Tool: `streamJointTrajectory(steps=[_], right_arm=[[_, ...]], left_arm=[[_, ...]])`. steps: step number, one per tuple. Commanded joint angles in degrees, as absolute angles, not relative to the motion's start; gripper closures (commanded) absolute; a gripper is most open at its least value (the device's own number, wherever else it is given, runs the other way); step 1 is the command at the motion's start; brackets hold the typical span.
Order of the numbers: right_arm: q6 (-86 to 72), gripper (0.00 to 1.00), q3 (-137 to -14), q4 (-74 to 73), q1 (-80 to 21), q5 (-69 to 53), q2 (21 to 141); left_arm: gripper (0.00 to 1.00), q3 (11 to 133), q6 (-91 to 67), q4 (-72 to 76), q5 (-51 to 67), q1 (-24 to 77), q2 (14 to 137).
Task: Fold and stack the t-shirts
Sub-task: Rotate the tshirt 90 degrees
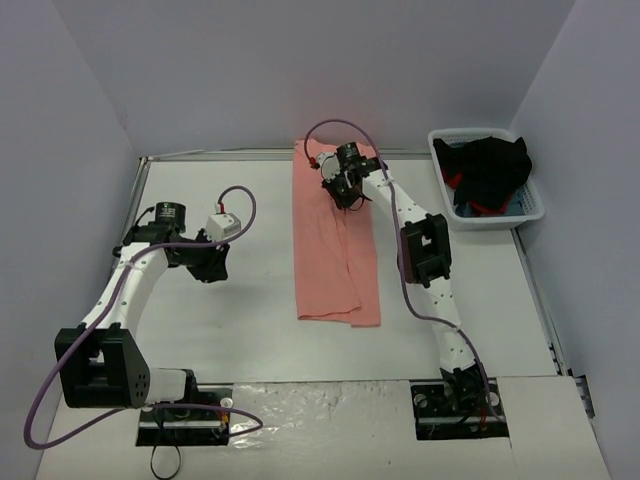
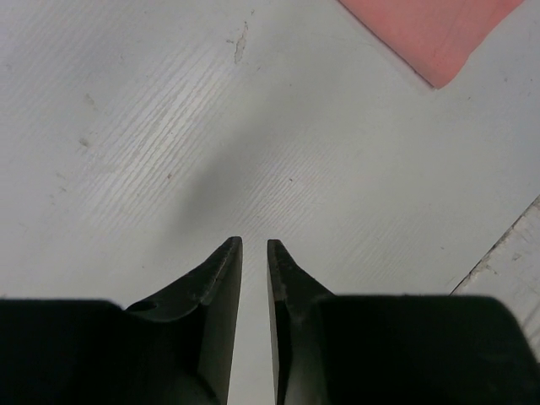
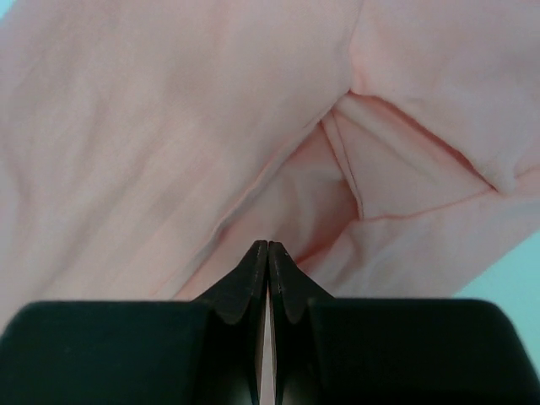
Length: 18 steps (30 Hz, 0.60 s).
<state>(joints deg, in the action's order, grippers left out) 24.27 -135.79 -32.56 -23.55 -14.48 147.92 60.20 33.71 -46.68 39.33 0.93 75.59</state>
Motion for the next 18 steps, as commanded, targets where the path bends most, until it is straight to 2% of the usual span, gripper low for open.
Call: streamJointTrajectory(steps=[1,4,5,7,10,13,16,18], right_arm=[[24.26,1.00,-134.04,-33.40,-23.47,-15.29,135.21],[23.73,1.00,-130.18,-33.49,-23.55,-15.12,128.34],[23.64,0.97,-127.29,-33.49,-23.55,-15.90,126.41],[23.20,0.89,-123.68,-33.66,-23.47,-17.31,120.61],[23.99,0.61,-113.58,-34.01,-23.47,-20.38,112.34],[24.61,0.51,-102.42,-34.45,-23.29,-21.97,104.34],[26.10,0.45,-91.26,-34.98,-23.03,-21.89,95.91],[26.98,0.36,-82.94,-34.55,-22.50,-20.92,88.97]], left_arm=[[0.82,64.50,34.89,-50.08,38.85,0.44,72.69],[0.76,68.11,36.03,-52.90,37.80,0.44,71.72],[0.75,69.42,36.12,-53.26,37.71,0.44,71.28],[0.68,70.40,35.95,-53.52,37.79,0.53,70.14],[0.67,70.84,35.16,-54.23,35.09,4.37,70.05],[0.67,70.49,35.16,-54.41,33.05,8.94,70.49],[0.66,68.39,34.81,-51.16,30.77,12.64,68.65],[0.64,66.37,34.80,-47.75,26.38,17.74,67.86]])
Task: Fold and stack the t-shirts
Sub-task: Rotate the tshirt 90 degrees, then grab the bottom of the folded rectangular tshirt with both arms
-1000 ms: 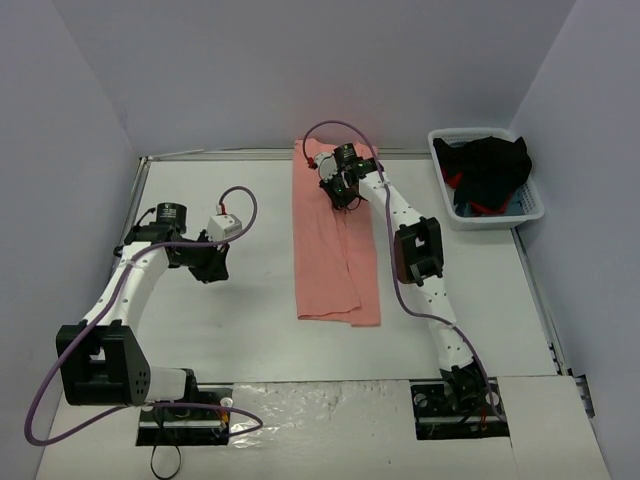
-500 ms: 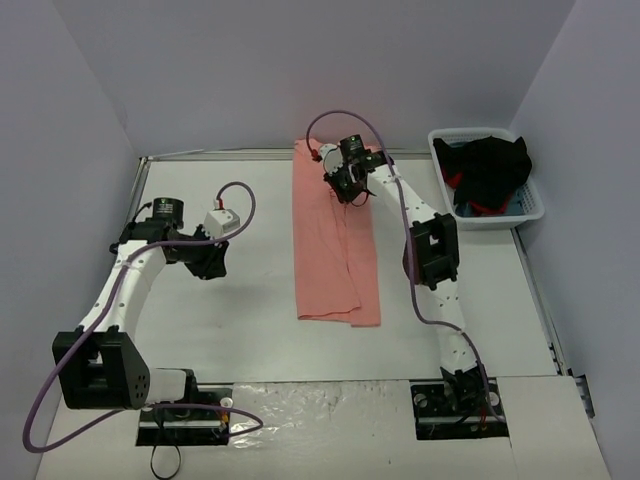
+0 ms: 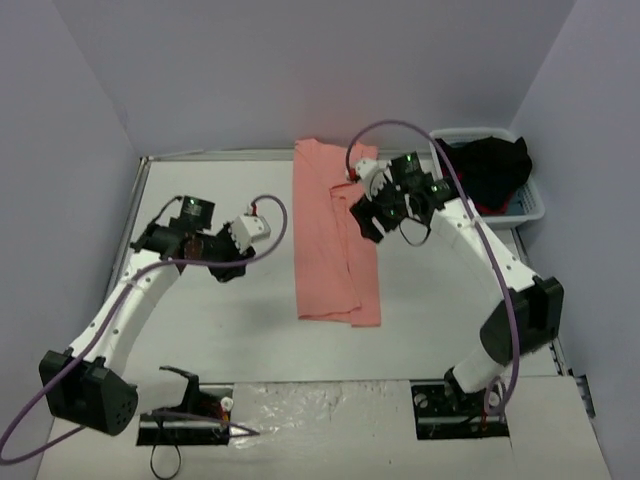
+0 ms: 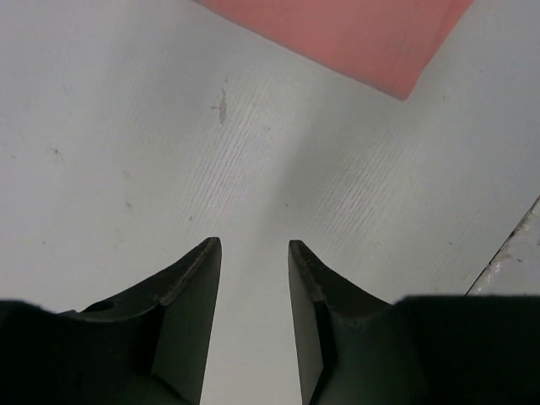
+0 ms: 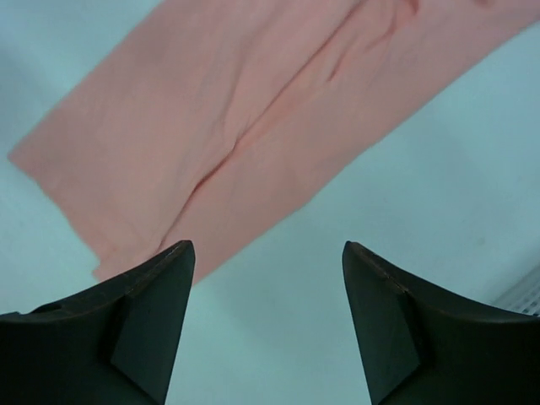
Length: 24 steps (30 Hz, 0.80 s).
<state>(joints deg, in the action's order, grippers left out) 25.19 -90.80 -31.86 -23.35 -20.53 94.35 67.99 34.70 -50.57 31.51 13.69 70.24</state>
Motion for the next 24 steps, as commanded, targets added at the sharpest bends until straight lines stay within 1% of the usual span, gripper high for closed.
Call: streamJointTrajectory(steps=[1,3,5,7,9,13,16,24], right_arm=[[26.98,0.33,-80.36,-34.45,-21.98,-21.01,86.94],[26.90,0.32,-73.96,-34.45,-20.66,-21.36,81.40],[26.46,0.35,-70.50,-34.02,-18.30,-21.36,76.85],[26.37,0.37,-67.26,-33.93,-15.92,-21.45,74.63],[26.45,0.38,-65.75,-33.75,-12.41,-22.49,72.78],[25.93,0.38,-63.37,-33.05,-10.20,-22.85,72.95],[25.84,0.38,-62.67,-32.52,-8.53,-23.20,74.00],[25.31,0.41,-64.42,-32.17,-7.56,-22.15,79.45]], left_arm=[[0.63,65.66,35.15,-46.59,25.41,19.23,67.68],[0.62,63.82,35.33,-43.34,24.43,23.63,68.20],[0.60,62.58,35.68,-39.49,24.09,26.27,69.51],[0.56,61.01,36.20,-37.01,21.81,30.92,72.05],[0.56,60.38,36.74,-34.20,19.27,35.22,74.43],[0.56,58.63,36.91,-28.93,18.90,38.05,80.84],[0.56,56.34,36.57,-24.97,19.85,39.37,83.05],[0.56,52.74,35.25,-23.56,24.69,41.66,84.11]])
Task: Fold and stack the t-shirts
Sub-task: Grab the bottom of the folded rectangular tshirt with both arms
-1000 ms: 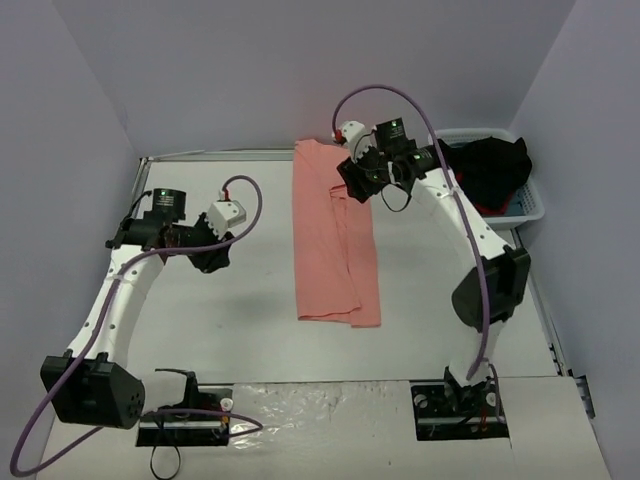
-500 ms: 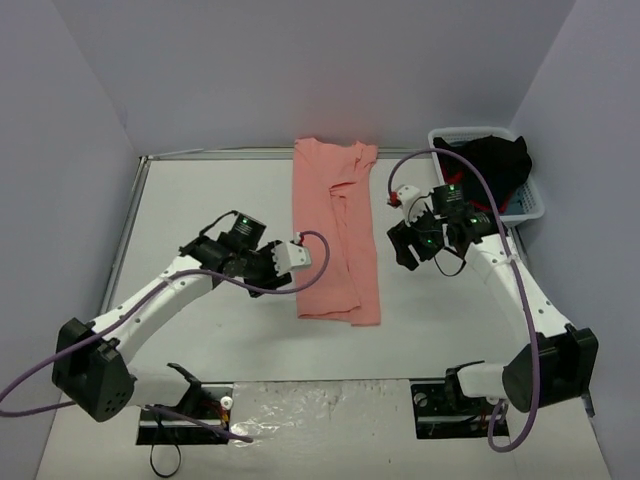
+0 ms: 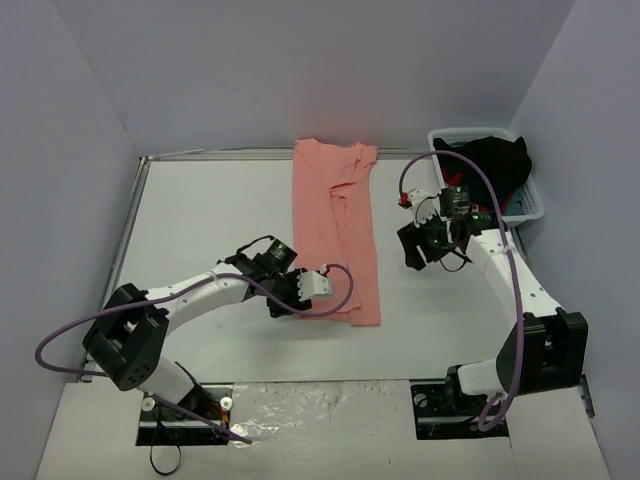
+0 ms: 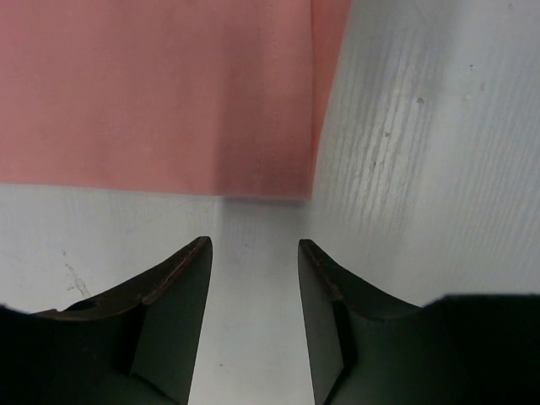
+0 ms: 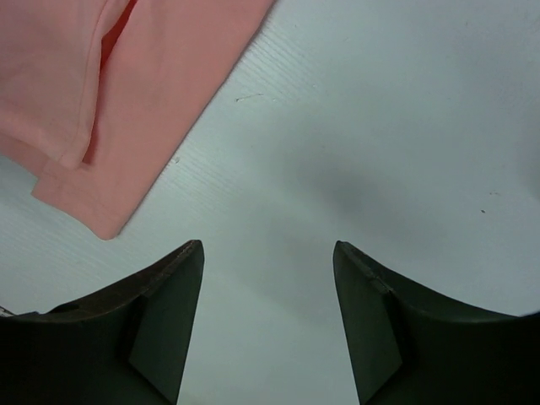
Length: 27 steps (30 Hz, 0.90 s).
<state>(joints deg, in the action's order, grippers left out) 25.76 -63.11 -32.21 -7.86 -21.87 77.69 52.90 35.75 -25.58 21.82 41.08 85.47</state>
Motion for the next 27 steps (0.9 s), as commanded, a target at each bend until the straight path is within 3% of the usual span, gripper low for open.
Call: streamJointTrajectory(steps=[1,27], right_arm=[[25.23,0.42,-64.60,-32.08,-7.47,-22.24,80.58],[25.22,0.45,-64.16,-32.17,-7.38,-21.97,82.00]], left_arm=[[0.56,52.65,34.90,-23.38,25.31,41.75,83.76],[0.58,58.18,31.20,-25.04,23.12,47.11,94.12]])
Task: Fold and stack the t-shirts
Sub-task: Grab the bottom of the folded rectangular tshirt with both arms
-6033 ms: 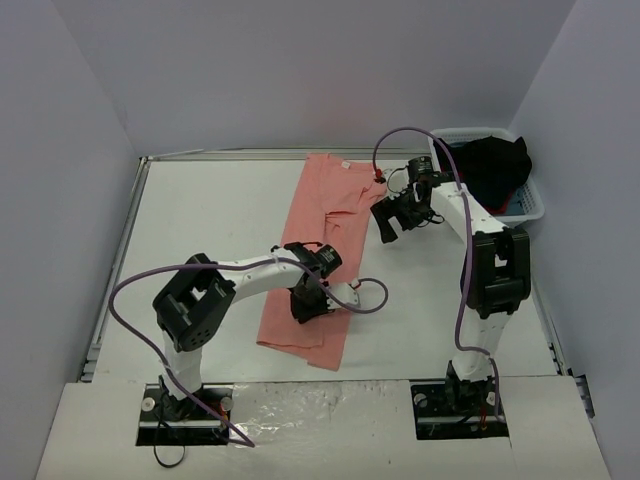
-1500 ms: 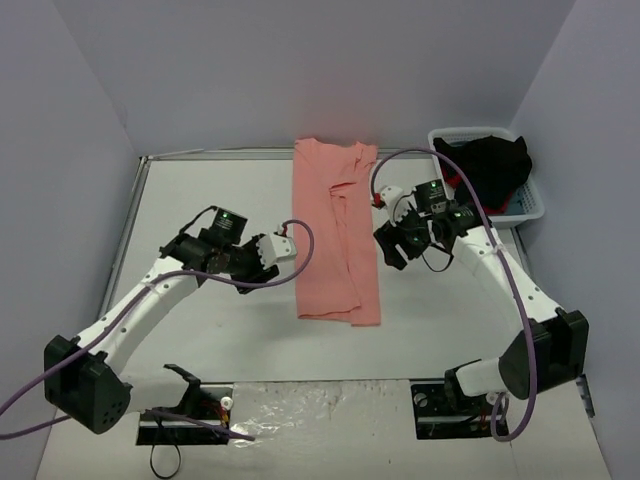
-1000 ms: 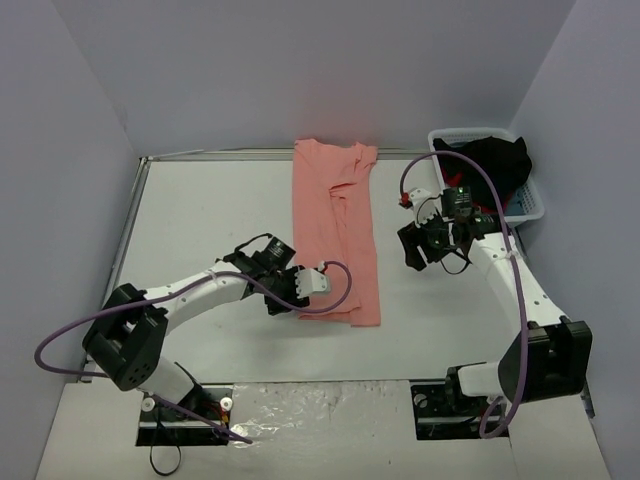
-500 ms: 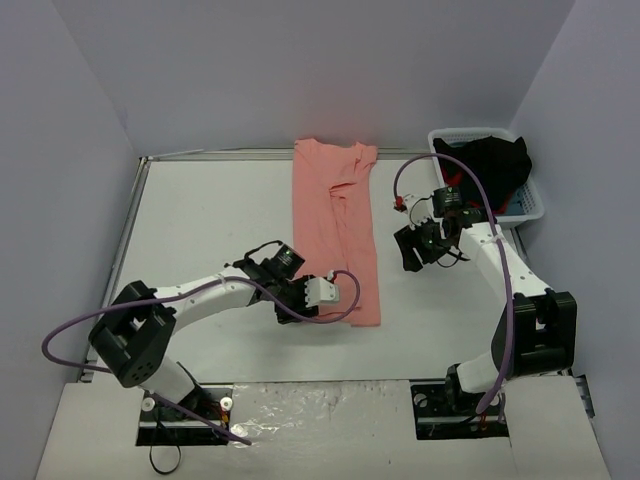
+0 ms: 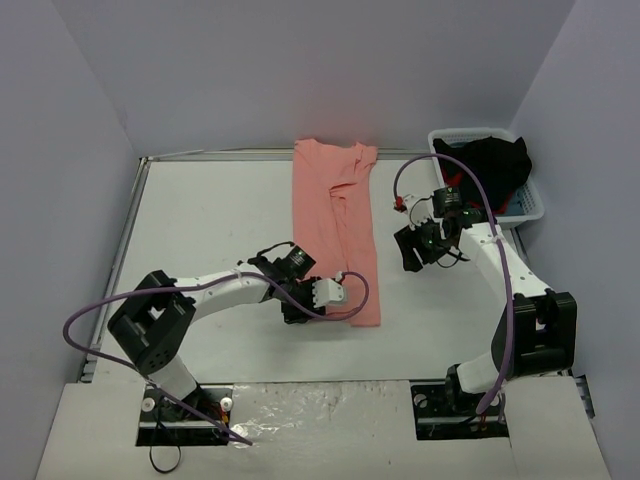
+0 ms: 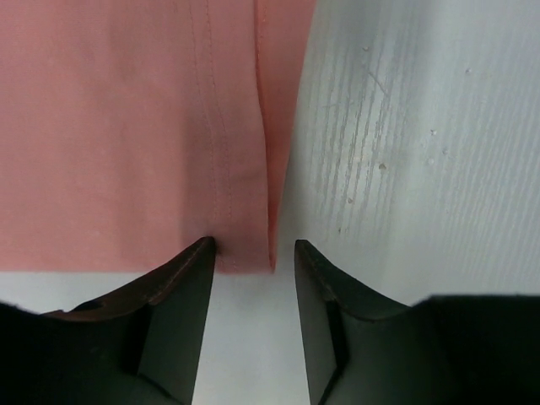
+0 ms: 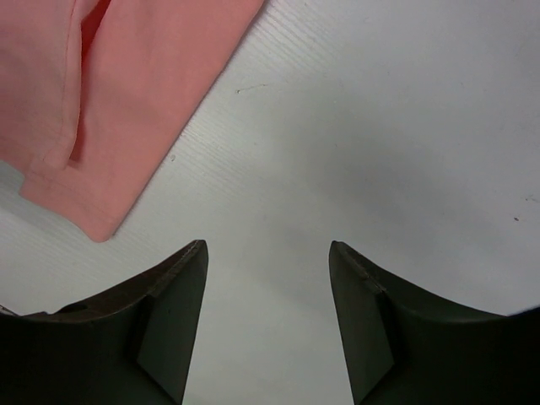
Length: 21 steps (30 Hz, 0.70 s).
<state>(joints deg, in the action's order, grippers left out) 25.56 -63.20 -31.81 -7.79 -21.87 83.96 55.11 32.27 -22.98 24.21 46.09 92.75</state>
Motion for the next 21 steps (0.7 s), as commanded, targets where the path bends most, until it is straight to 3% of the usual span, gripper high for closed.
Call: streamJointTrajectory(steps=[1,9,14,21], right_arm=[[25.22,0.45,-64.16,-32.25,-7.38,-21.80,81.83],[25.14,0.44,-63.81,-32.69,-7.38,-19.43,78.84],[27.33,0.48,-64.16,-34.88,-7.38,-19.60,76.74],[33.39,0.54,-63.37,-36.74,-7.47,-24.69,70.67]], left_arm=[[0.60,58.71,31.11,-25.57,22.94,47.63,94.83],[0.97,60.74,31.64,-29.70,21.62,48.34,98.53],[0.98,59.68,31.99,-31.02,23.20,47.20,96.95],[0.98,64.60,32.96,-38.14,36.63,42.02,98.88]])
